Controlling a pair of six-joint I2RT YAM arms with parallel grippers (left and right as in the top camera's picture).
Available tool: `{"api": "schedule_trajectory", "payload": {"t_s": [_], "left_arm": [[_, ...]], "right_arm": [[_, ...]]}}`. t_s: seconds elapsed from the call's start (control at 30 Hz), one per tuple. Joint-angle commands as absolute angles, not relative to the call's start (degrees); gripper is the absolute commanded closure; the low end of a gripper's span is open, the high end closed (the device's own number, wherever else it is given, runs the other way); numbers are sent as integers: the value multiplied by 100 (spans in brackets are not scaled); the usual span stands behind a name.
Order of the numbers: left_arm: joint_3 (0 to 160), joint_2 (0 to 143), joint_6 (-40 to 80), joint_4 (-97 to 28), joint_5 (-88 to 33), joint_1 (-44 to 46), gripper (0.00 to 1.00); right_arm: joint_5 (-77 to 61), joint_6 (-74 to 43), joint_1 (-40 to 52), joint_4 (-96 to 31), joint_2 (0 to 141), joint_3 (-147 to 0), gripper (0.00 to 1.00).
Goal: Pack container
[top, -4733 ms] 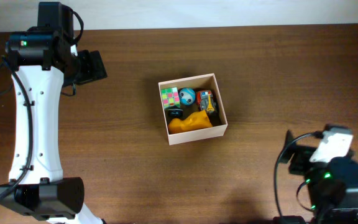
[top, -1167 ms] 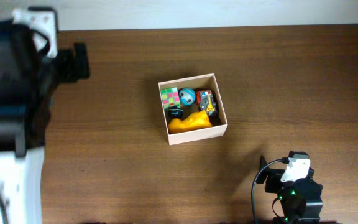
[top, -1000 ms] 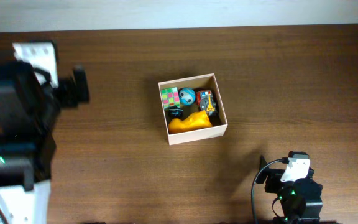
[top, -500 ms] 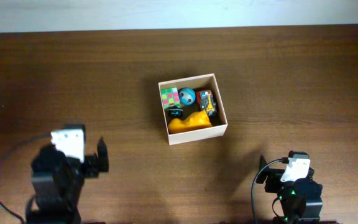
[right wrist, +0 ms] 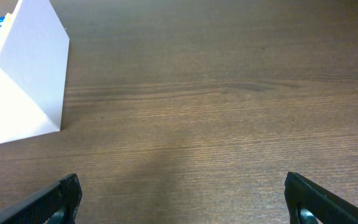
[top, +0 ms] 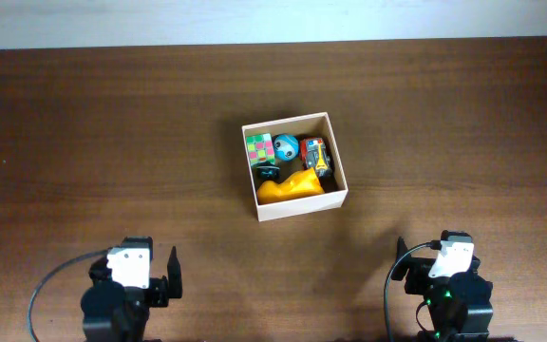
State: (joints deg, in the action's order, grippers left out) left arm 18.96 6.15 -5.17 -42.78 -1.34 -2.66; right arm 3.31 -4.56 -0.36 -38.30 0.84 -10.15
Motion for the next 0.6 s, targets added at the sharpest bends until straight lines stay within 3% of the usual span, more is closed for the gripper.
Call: {"api": "schedule_trajectory", "payload": {"t_s": [0.0,0.57], "left_arm": [[1599,226,-609,-4241,-222,-279,1],[919,34,-609,-4034,-217,-274,1]], "right_arm": [[301,-491,-82,-3817,19,-985,1],[301,-491,-82,-3817,19,-985,1]]}}
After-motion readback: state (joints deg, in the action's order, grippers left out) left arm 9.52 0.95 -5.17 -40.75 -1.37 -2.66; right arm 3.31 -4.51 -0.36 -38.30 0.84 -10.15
